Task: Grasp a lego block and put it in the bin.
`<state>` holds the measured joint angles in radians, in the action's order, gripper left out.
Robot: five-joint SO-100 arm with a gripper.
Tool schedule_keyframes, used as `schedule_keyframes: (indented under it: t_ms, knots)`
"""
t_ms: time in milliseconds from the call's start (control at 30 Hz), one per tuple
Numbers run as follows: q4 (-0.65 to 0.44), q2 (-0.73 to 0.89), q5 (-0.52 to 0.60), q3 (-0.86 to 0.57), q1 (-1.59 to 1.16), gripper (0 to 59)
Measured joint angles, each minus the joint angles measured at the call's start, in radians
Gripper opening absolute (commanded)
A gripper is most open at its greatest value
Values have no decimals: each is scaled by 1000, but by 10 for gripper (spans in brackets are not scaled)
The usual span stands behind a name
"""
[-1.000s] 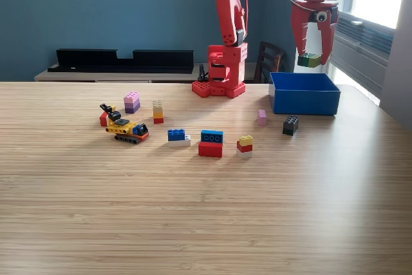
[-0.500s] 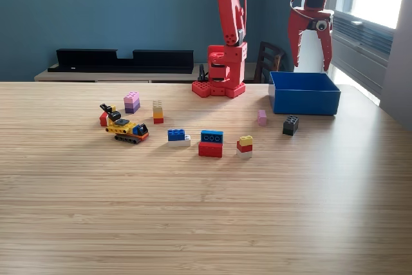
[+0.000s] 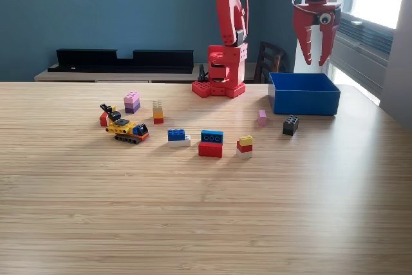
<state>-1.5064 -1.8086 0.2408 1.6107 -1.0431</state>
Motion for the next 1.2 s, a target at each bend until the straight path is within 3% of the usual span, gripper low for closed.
schedule_keyframes:
  t_ms: [200,600,1000,1200]
  knots:
    - [-35,0,12,-121,241,1]
    - [-37,0,-81,-160,816,1]
    - [-35,0,-126,-135,980,1]
    - [17,0,-137,-101,1028,1]
